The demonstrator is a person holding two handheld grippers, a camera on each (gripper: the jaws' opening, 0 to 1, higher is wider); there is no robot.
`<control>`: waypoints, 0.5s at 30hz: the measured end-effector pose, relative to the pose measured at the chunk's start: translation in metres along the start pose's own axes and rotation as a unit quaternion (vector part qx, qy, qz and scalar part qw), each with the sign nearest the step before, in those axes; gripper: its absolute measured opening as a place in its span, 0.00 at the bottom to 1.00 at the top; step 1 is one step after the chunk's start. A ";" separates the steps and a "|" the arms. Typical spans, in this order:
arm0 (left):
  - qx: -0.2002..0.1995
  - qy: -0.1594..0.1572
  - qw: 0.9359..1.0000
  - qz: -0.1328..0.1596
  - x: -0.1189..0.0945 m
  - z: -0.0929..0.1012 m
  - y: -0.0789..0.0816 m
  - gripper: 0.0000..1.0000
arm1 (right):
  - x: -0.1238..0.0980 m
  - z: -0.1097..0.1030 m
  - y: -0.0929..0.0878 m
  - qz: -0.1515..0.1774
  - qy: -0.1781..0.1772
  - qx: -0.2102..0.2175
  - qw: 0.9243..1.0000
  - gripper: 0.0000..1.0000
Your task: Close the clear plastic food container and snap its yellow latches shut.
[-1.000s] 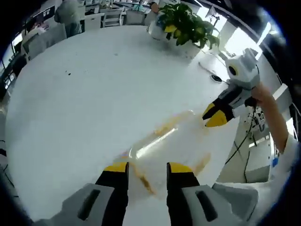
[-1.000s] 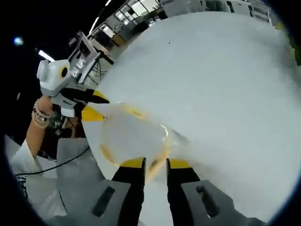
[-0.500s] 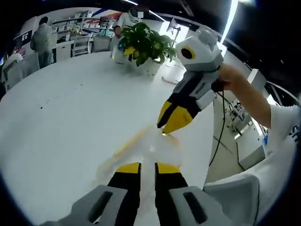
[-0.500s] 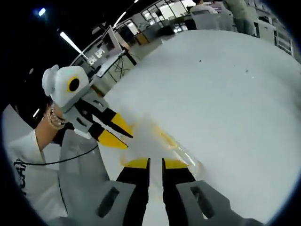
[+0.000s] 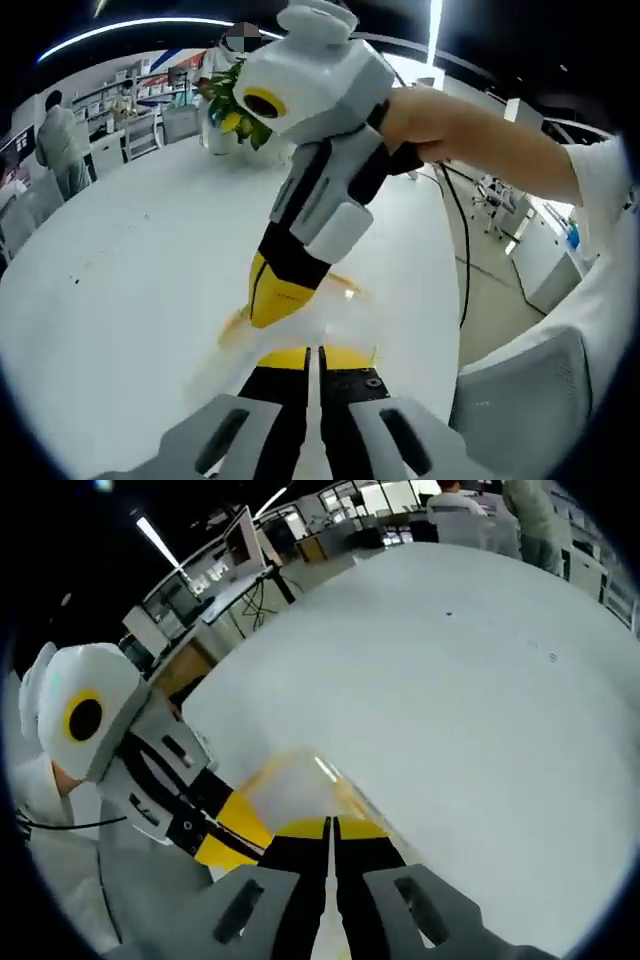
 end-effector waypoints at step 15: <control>0.129 -0.007 0.991 -0.038 0.007 0.017 -0.014 0.33 | 0.005 0.020 0.004 0.021 0.007 0.052 0.998 0.02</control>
Point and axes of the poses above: the point that each gripper's makers call its tool centre point, and the gripper's own axes: x roughly forward along the fingers, z roughly to its right, y roughly out of its top, the point moved 3 cm from there along -x, roughly backward along the fingers, and after that the axes turned 4 degrees about -y, right-handed, at the moved point
